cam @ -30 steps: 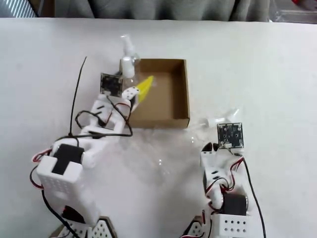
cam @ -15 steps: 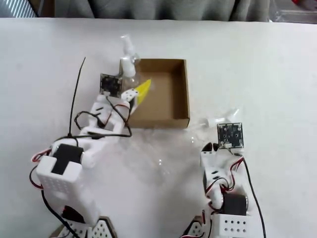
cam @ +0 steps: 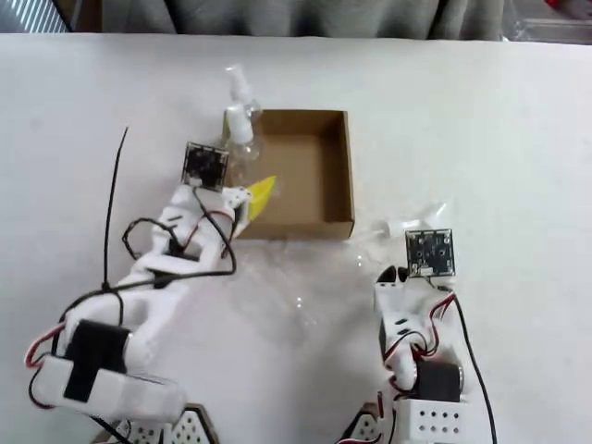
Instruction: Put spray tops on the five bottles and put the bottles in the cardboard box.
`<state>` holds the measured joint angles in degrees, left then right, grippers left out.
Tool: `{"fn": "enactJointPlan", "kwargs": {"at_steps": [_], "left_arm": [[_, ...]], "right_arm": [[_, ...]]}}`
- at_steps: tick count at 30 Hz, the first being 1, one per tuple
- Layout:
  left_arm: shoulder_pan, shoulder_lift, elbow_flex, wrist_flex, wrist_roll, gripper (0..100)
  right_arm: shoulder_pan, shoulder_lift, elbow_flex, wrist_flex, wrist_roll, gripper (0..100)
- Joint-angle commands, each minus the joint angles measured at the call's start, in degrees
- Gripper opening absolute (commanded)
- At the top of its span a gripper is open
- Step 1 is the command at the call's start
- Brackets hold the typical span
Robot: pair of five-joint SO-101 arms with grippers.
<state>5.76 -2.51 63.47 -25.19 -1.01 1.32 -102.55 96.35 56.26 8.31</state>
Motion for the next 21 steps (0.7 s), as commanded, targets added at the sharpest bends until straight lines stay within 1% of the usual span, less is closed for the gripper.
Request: {"fn": "enactJointPlan", "kwargs": {"at_steps": [1, 5, 9, 15, 18, 21], "left_arm": [[-0.75, -7.96, 2.81, 3.08, -2.2, 32], [-1.36, -16.4, 8.26, 5.36, -2.37, 32], [-4.35, -26.68, 10.2, 12.48, -2.02, 32], [-10.42, -42.42, 6.95, 33.41, -1.93, 32], [-11.91, -48.92, 4.22, 45.36, -1.93, 32], [-12.0, -53.93, 2.2, 55.12, -2.11, 32]], "right_arm": [[0.84, -0.66, 0.44, -0.31, 0.35, 2.0], [0.84, -0.66, 0.44, -0.22, 0.35, 2.0], [0.84, -0.66, 0.44, -0.22, 0.26, 2.0], [0.84, -0.66, 0.44, -0.22, 0.18, 2.0], [0.84, -0.66, 0.44, -0.22, 0.18, 2.0], [0.84, -0.66, 0.44, -0.22, 0.18, 2.0]]}}
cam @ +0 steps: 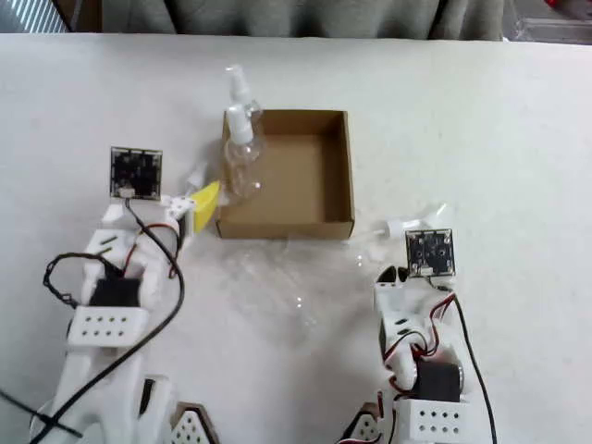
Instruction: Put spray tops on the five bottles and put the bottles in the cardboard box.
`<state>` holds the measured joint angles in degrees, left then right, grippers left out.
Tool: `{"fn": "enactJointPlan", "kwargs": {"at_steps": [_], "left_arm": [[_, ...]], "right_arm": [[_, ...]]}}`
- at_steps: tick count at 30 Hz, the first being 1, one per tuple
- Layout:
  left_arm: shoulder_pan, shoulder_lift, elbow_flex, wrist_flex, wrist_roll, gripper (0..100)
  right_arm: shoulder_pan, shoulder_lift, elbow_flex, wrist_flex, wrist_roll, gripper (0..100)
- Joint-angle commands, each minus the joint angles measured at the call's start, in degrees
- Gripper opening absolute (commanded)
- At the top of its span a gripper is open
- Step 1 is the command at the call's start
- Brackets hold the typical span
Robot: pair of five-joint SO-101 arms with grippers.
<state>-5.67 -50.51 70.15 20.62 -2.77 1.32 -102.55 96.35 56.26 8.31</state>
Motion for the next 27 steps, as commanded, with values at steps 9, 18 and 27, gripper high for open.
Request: {"fn": "enactJointPlan", "kwargs": {"at_steps": [9, 18, 27], "left_arm": [[-0.57, -16.92, -8.0, 28.66, -0.09, 32], [-0.48, -23.43, -8.53, 42.46, -0.09, 32], [-0.04, -23.6, -8.79, 47.65, -0.62, 24]], "right_arm": [[0.84, -0.66, 0.44, -0.13, 0.44, 2.0], [0.84, -0.66, 0.44, -0.31, 0.53, 2.2], [0.75, -0.66, 0.44, -0.4, 0.53, 2.3]]}}
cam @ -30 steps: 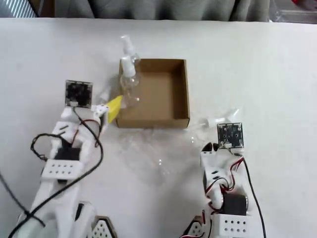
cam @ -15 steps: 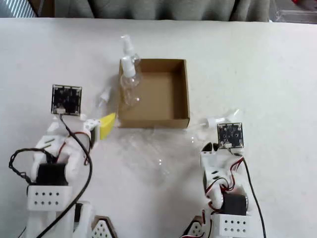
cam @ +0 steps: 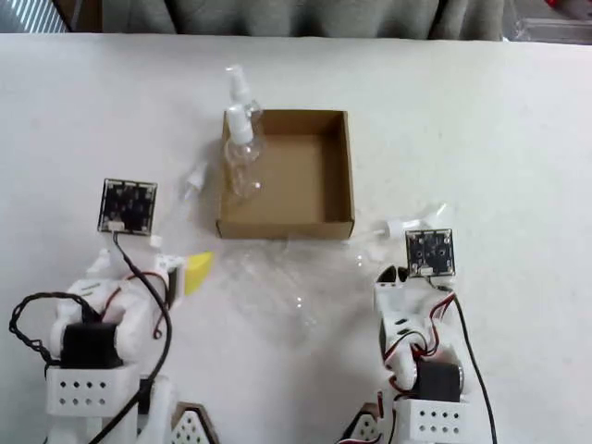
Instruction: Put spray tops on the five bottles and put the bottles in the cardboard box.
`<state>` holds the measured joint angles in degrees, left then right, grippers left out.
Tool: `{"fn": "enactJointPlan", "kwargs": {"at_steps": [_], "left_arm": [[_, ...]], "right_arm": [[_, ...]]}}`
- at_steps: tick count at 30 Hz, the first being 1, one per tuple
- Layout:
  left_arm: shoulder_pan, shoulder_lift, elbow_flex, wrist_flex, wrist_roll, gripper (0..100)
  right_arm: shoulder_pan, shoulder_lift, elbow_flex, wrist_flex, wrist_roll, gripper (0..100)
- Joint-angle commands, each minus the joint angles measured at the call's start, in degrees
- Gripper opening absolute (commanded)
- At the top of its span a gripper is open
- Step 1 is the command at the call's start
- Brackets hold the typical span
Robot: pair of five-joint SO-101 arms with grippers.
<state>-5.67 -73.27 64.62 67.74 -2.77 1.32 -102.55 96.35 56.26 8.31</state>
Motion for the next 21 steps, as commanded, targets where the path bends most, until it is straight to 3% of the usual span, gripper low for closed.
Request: {"fn": "enactJointPlan", "kwargs": {"at_steps": [1, 5, 11, 17, 21], "left_arm": [[-0.04, -0.84, -3.34, 0.26, -0.62, 20], [1.63, -1.1, -3.43, 0.0, -3.43, 2], [7.08, -1.1, -3.08, 0.44, -18.11, 4], [14.73, -1.1, -3.08, -0.97, -44.31, 5], [23.08, -0.75, -1.76, 0.53, -50.73, 5]], "right_arm": [[0.75, -0.66, 0.44, -0.4, 0.53, 2.3], [0.75, -0.66, 0.44, -0.4, 0.53, 2.3], [0.92, -0.66, 0.44, -0.48, 0.62, 2.3], [0.92, -0.66, 0.44, -0.48, 0.62, 2.3], [1.19, -0.66, 0.44, -0.48, 0.62, 2.3]]}}
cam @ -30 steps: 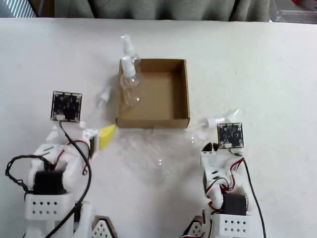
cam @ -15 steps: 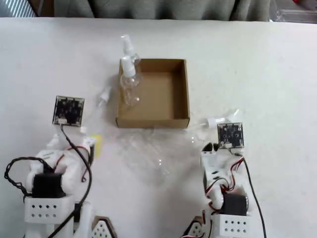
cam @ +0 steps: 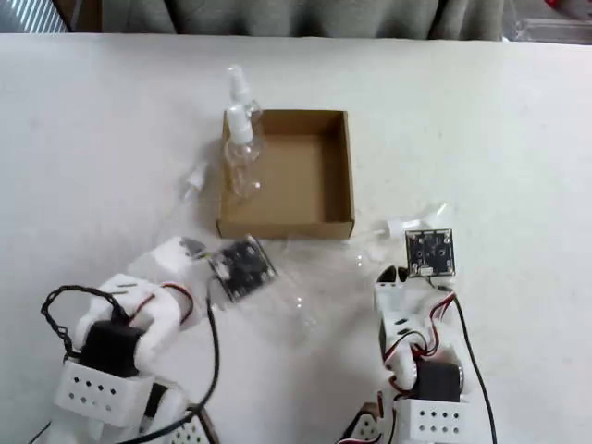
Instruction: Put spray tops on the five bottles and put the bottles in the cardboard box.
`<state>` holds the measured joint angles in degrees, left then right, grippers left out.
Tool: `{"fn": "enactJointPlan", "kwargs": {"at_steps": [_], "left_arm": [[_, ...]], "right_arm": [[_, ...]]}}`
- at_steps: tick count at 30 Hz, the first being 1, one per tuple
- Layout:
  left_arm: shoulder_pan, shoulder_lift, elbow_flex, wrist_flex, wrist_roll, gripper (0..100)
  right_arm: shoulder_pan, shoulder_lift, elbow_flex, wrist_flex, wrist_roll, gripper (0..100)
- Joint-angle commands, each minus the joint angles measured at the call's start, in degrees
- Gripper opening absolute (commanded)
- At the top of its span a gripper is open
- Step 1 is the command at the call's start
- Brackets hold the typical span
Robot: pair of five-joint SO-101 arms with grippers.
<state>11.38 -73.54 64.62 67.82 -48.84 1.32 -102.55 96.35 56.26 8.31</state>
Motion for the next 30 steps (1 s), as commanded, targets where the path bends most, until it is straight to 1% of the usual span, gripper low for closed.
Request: {"fn": "enactJointPlan", "kwargs": {"at_steps": [1, 3, 6, 9, 12, 16, 20, 22, 26, 28, 30], "left_arm": [[8.4, -0.48, -1.85, 0.44, -5.1, 5], [13.41, -0.4, -1.85, 0.7, -5.1, 5], [20.62, 1.01, -2.02, 0.44, -5.1, 5], [24.66, 9.63, -5.45, 0.88, -5.36, 5], [24.75, 22.55, -11.96, 0.88, -5.63, 5], [25.1, 38.81, -22.15, 2.29, -8.18, 5], [25.19, 49.63, -29.54, 4.04, -8.79, 5], [25.27, 52.44, -30.59, 4.13, -10.55, 6], [25.89, 53.76, -30.86, 4.13, -11.08, 17], [26.42, 53.14, -30.77, 4.48, -11.16, 20], [26.51, 52.09, -30.86, 5.54, -11.43, 21]], "right_arm": [[2.15, -0.66, 0.44, -0.57, 0.62, 2.3], [4.62, -0.75, 0.44, -2.24, 0.62, 2.3], [10.51, -0.75, 0.44, -6.64, 0.62, 2.3], [15.78, -0.75, 0.44, -11.38, 0.62, 2.4], [18.68, -0.66, 0.44, -14.02, 0.62, 2.4], [18.59, -0.66, 0.44, -14.29, 0.62, 2.4], [18.59, -0.66, 0.44, -14.37, 0.7, 2.4], [18.59, -0.66, 0.44, -14.37, 1.93, 2.4], [17.27, -0.66, 0.44, -14.11, 6.51, 2.0], [16.31, -0.66, 0.44, -14.02, 6.77, 2.0], [16.22, -0.66, 0.44, -14.02, 6.95, 2.0]]}}
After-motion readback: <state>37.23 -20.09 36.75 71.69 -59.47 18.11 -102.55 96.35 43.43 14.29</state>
